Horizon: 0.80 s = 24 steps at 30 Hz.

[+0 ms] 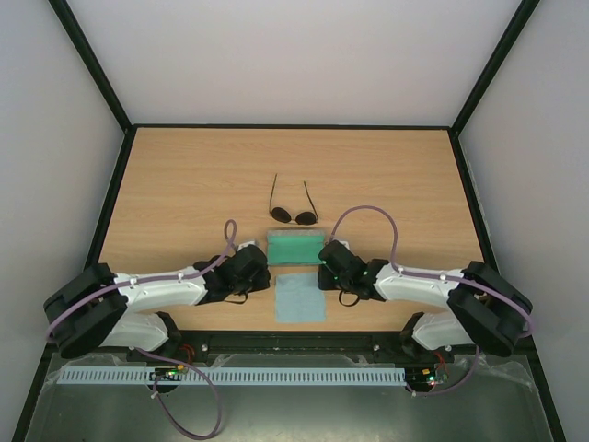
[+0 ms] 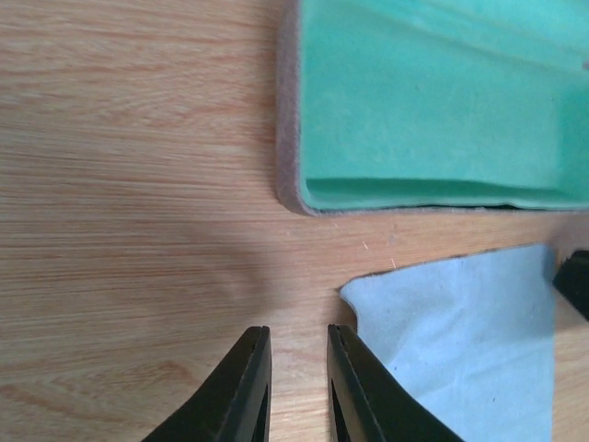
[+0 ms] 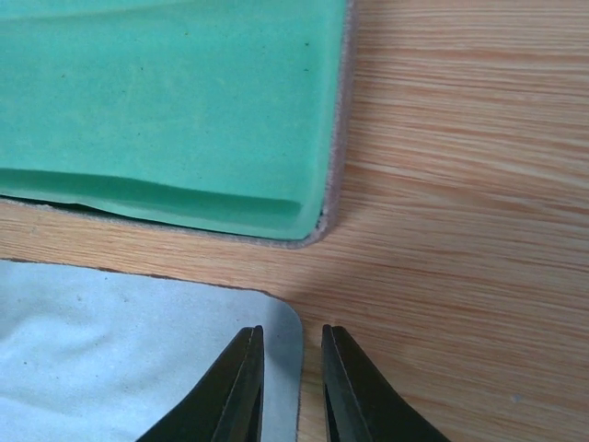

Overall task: Organize the sunglasses
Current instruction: Adjust the glasses cleaning cloth at the center of the board.

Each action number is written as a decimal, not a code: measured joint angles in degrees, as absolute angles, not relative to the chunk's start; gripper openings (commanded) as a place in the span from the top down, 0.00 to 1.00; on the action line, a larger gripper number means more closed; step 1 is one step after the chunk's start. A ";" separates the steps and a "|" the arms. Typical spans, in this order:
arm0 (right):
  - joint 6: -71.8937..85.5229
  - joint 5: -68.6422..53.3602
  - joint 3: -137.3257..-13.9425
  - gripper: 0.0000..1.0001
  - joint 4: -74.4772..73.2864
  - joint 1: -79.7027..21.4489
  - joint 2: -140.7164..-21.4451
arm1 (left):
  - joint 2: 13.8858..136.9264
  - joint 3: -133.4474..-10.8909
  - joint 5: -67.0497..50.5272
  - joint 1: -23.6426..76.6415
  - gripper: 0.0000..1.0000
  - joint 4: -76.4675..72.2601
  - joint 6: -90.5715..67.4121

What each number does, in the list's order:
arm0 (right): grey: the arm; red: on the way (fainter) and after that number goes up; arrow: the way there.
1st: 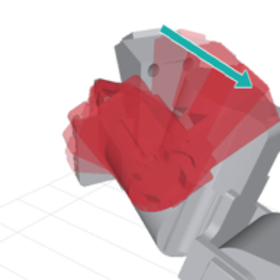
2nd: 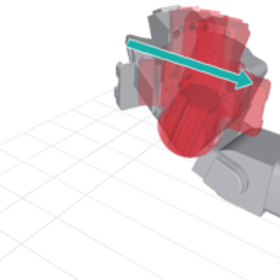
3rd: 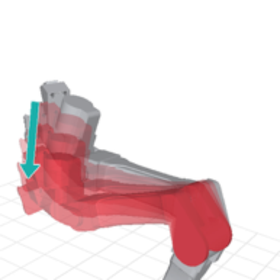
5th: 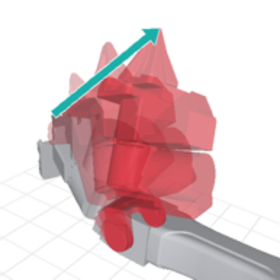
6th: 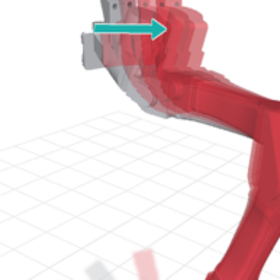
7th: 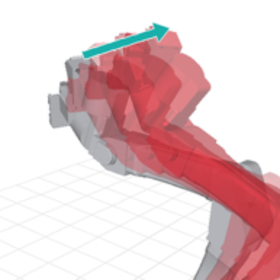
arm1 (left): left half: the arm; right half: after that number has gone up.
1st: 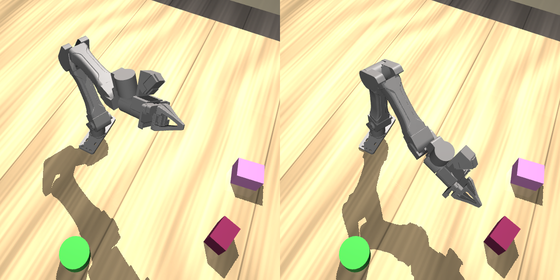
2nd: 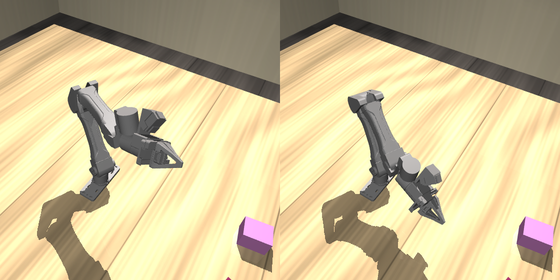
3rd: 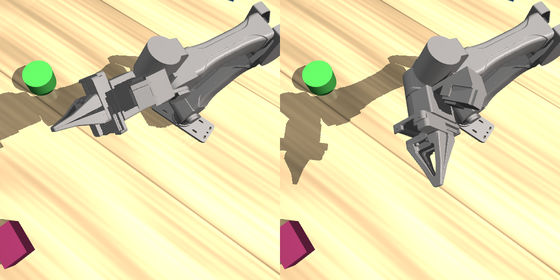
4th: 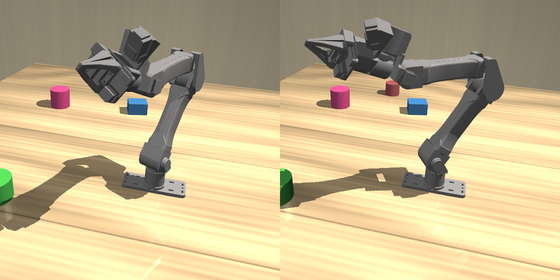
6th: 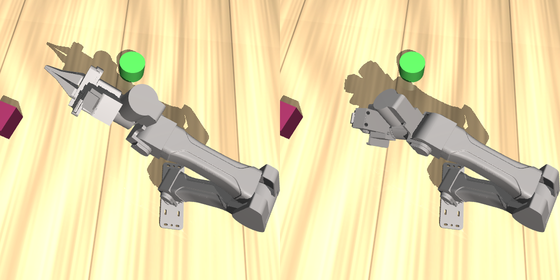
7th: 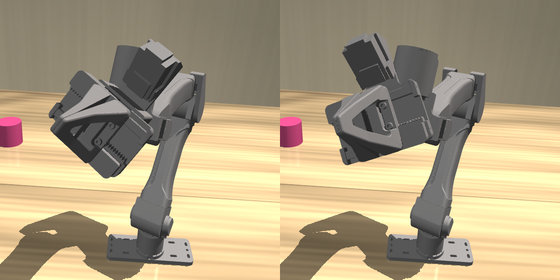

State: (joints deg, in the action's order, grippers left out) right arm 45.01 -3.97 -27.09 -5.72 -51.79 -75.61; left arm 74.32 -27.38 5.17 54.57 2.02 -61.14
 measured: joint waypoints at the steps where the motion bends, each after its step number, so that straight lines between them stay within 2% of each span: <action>1: 45.01 -3.88 -27.42 0.79 -5.69 -51.99 -76.05 | 74.37 -27.40 5.08 54.74 0.77 2.07 -61.25; 13: 44.99 -1.04 -30.46 0.81 -4.47 -53.41 -80.60 | 78.48 -29.98 4.99 56.07 0.76 1.67 -61.06; 24: 45.01 1.39 -30.70 0.91 -2.39 -54.54 -82.26 | 81.32 -30.87 5.04 56.80 0.74 1.13 -60.90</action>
